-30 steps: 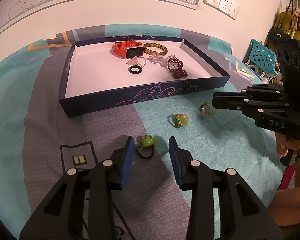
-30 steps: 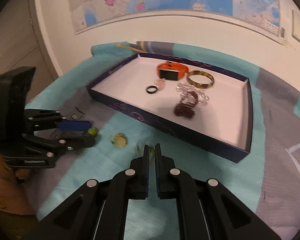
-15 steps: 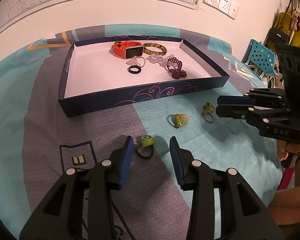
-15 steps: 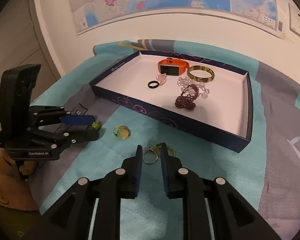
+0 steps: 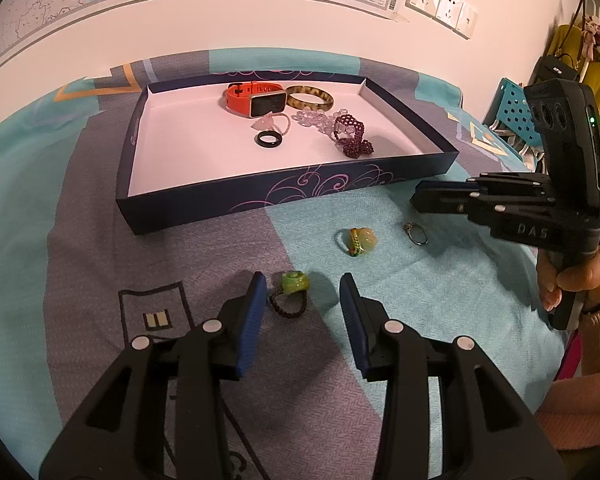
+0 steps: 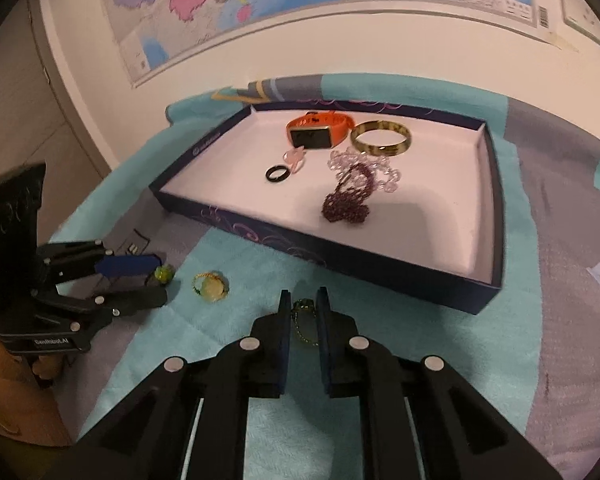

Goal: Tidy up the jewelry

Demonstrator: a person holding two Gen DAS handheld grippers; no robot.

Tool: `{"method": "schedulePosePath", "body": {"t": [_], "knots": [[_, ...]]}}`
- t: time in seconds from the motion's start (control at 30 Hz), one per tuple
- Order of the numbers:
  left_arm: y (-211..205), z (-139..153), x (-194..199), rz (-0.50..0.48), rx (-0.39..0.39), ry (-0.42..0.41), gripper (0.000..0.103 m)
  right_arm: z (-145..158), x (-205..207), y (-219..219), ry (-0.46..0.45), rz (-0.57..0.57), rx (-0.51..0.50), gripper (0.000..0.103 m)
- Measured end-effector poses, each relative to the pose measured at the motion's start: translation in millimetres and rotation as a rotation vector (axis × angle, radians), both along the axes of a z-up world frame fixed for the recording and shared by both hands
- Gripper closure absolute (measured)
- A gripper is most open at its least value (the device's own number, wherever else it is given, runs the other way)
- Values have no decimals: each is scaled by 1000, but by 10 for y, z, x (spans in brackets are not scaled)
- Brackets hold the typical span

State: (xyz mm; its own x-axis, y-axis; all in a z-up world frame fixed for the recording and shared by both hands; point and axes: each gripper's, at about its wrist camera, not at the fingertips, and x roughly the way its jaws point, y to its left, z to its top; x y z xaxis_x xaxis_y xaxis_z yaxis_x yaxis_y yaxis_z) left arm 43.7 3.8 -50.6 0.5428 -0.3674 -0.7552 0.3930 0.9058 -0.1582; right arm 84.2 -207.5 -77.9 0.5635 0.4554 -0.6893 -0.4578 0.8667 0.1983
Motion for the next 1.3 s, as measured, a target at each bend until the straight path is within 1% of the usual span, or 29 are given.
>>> {"method": "schedulePosePath", "body": {"t": [0.1,0.23,0.3,0.43,0.5,0.7,0.73,0.8,0.83,0.87,0.97,1.3], "knots": [[0,-3,-2,1,2,-1,65,0,20,-89,9,-30,22,92],[-9,-2,-9,7,21,-7,65,-42,18,-119,21,-36,16,92],[-10,0,-14,10,34,-12,65,-54,12,-113,23,-39,9,88],[-21,1,-12,9,46,-15,66,-56,0,-112,18,-41,1,83],[-24,1,-13,10,49,-16,66,-54,-10,-104,15,-34,1,77],[-5,-4,0,26,55,-16,77,-61,-31,-50,6,-26,-33,76],[-2,-5,3,29,57,-16,79,-60,-36,-35,3,-25,-42,76],[4,-5,8,35,60,-16,82,-61,-46,-14,-3,-21,-59,81],[5,-5,8,35,59,-17,83,-65,-46,-5,-1,-16,-64,91],[5,-4,4,37,61,-18,83,-66,-49,3,-2,-16,-68,93],[-2,1,-8,39,67,-23,83,-59,-64,4,-8,-16,-68,93],[21,26,-23,44,53,-25,84,29,-122,-73,-13,-21,-2,93]]}}
